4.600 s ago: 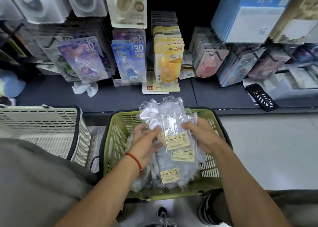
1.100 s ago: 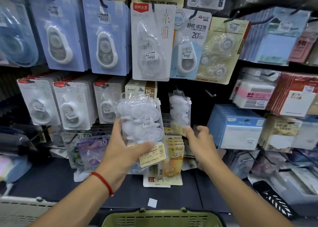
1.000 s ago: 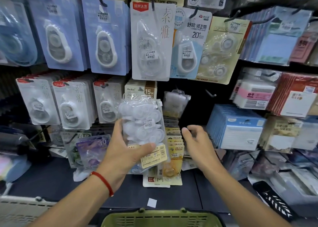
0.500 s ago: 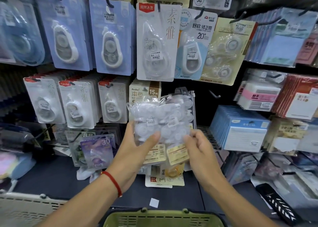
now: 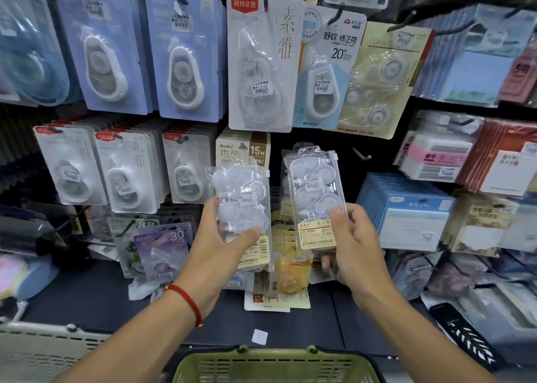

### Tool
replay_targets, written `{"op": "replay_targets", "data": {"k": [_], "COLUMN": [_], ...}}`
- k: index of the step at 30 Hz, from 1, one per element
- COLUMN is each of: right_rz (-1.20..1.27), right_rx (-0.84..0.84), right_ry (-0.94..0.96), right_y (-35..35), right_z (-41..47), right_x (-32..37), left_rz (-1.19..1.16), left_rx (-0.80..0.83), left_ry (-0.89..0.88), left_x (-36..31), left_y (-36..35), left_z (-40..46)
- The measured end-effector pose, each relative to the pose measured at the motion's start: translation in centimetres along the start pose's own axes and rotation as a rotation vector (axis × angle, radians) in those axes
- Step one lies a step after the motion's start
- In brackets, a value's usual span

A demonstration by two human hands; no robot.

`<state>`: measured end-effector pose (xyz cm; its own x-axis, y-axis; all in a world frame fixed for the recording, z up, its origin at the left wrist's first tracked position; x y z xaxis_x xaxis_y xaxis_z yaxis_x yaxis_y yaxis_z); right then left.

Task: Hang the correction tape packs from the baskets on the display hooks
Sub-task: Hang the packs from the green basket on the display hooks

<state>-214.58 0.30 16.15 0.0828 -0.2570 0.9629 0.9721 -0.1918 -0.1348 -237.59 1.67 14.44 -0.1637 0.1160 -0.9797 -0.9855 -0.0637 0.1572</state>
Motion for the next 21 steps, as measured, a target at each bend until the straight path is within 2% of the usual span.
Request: {"op": "replay_targets", "data": {"k": [9,15,18,21], "right_rz": [0.033,0.033,0.025,-0.056], "right_rx": [-0.070,-0.034,-0.011,-0.032], "right_ry": [0.034,0.061,-0.054,-0.313], "right_y": [0.2,0.0,0.2,0.9], "right_z": [-0.1,0.7,2.4,3.1], "right_x": [-0.1,-1.0,-2.6,-5.5], "left_rz": [-0.047,-0.052,-0.045,-0.009], "left_rx": [-0.009,-0.009,0.006,0.023], "left_ry": [-0.022,-0.035,-0.054,-0.102], "left_x": [0.0,0.1,0.1,-0.1], "left_y": [0.1,0.2,0.1,0.0], "left_z": [0.0,0.1,0.1,0.0]}}
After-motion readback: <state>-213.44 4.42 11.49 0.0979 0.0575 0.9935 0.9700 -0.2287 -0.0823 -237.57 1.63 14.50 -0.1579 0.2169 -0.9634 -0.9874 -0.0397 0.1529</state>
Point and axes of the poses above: each hand's wrist, its own z-axis towards the middle knuckle, its own y-axis out of the back of the hand, x = y × z, the point moved 5 cm from there along z, towards the middle knuckle, and after that the axes turned 11 degrees about z, right-handed, at the moved point
